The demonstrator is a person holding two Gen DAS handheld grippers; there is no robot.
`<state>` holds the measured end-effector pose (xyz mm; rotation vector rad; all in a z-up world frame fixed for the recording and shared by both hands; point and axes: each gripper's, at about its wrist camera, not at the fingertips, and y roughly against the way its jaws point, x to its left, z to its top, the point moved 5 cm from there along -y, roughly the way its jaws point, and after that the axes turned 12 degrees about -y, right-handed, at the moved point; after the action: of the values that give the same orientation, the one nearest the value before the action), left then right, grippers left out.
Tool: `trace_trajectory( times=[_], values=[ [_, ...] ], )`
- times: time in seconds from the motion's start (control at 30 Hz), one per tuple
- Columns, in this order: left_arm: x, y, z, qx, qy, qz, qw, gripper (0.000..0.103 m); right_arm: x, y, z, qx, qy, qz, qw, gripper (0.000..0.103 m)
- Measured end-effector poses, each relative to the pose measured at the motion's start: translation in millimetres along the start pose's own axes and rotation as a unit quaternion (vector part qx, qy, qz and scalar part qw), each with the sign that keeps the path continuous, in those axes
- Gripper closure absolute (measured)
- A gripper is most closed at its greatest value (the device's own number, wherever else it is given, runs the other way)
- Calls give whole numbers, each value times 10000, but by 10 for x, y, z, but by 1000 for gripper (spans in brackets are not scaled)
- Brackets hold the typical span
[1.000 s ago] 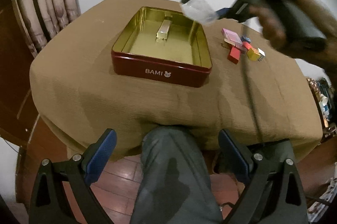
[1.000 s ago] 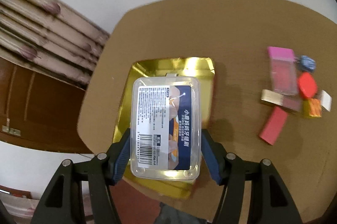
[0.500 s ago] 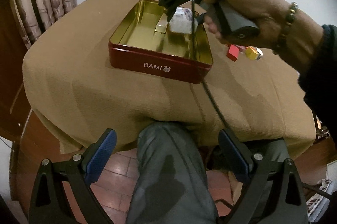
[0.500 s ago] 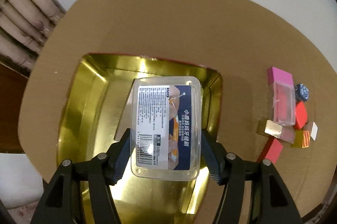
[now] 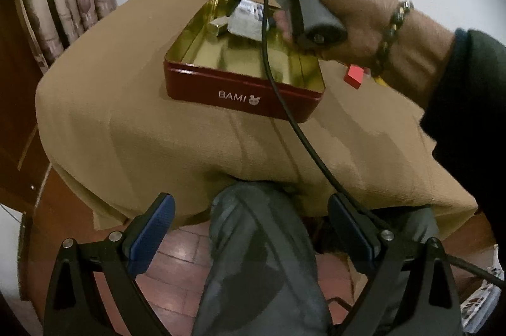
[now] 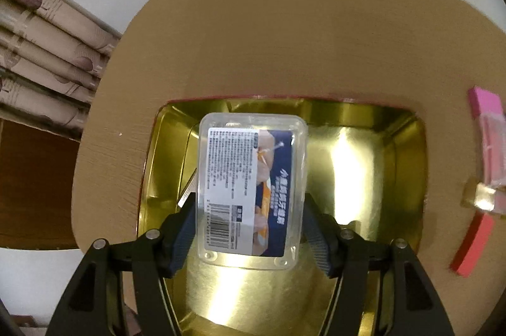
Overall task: Organize rigid objects
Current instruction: 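Carry the clear plastic box into the tin and open the right tool, then lift the right tool away from the tin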
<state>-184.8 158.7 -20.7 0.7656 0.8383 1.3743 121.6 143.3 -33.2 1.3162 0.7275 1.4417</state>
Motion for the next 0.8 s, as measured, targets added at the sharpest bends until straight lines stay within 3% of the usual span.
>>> trace_trajectory(
  times=[0.1,0.3,0.5,0.6,0.7,0.8],
  values=[
    [-45,-13,-8,28,-78,-10,10000,7,9,131,76,-255,223,-120,9994,36],
    [-59,-41,-55,110,-227,72,9997,7,31,237,100,-307,362,-33,9989,36],
    [-73,-50,-77,76,-280,134,9995,7,146,412,117,-447,546,330,9970,36],
    [-83,-44,-71,44,-370,212,9991,7,103,629,100,-522,518,769,9943,36],
    [-76,20,-45,-212,-522,485,9972,7,-24,986,36,-1153,676,798,9878,36],
    [-98,91,-25,-442,-673,563,9952,7,-626,1564,-83,-2284,472,595,9706,36]
  ],
)
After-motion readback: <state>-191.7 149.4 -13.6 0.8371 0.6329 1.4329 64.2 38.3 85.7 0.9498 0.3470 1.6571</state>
